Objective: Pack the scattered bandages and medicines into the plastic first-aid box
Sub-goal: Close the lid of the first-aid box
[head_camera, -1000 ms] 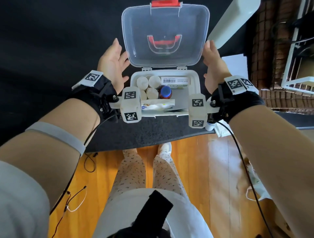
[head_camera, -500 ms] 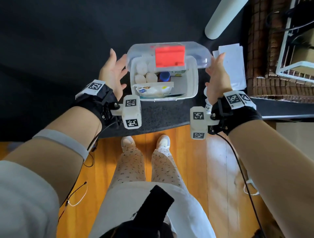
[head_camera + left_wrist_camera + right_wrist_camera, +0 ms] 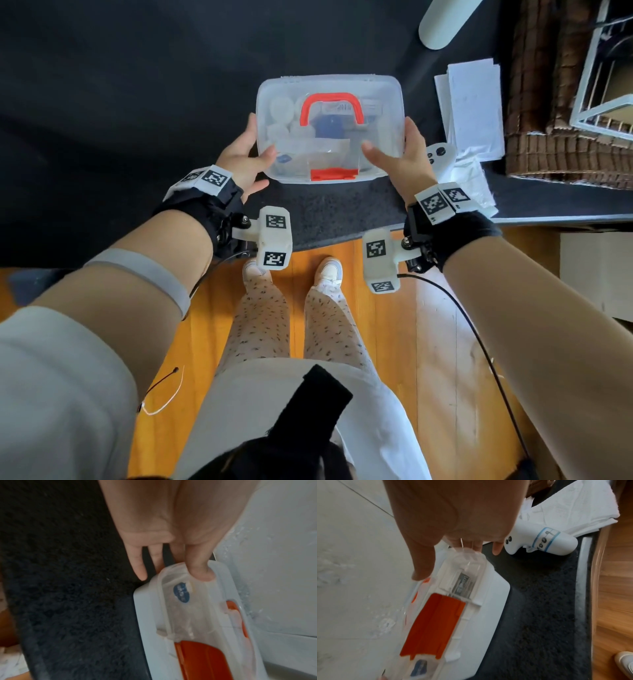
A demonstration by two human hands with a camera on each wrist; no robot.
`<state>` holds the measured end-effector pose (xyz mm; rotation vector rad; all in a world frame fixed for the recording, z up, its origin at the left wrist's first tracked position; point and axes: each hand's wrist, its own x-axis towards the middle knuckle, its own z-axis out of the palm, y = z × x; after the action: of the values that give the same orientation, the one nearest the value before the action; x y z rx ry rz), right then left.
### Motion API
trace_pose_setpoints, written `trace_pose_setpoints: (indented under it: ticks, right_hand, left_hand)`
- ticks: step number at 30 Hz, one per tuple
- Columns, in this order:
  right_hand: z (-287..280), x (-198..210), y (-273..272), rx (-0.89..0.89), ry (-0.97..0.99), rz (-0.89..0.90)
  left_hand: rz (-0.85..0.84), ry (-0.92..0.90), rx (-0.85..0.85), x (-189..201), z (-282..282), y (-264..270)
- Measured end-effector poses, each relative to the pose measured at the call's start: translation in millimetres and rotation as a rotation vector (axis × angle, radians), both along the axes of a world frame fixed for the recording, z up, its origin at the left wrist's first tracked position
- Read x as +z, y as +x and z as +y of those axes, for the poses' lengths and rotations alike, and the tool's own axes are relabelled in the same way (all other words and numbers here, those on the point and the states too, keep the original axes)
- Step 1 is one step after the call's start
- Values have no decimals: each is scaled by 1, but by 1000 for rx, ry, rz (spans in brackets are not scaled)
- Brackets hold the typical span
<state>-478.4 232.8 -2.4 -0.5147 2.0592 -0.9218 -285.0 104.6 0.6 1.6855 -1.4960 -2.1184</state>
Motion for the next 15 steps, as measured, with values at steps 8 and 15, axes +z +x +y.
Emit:
trace_pose_setpoints:
  ticks: [8, 15]
  right_hand:
    - [2, -9, 5, 57, 95, 163]
    - [4, -15, 21, 50, 70, 309]
  left_hand:
    - [18, -2, -16, 2, 3, 2]
    - [-21, -50, -71, 5, 3, 1]
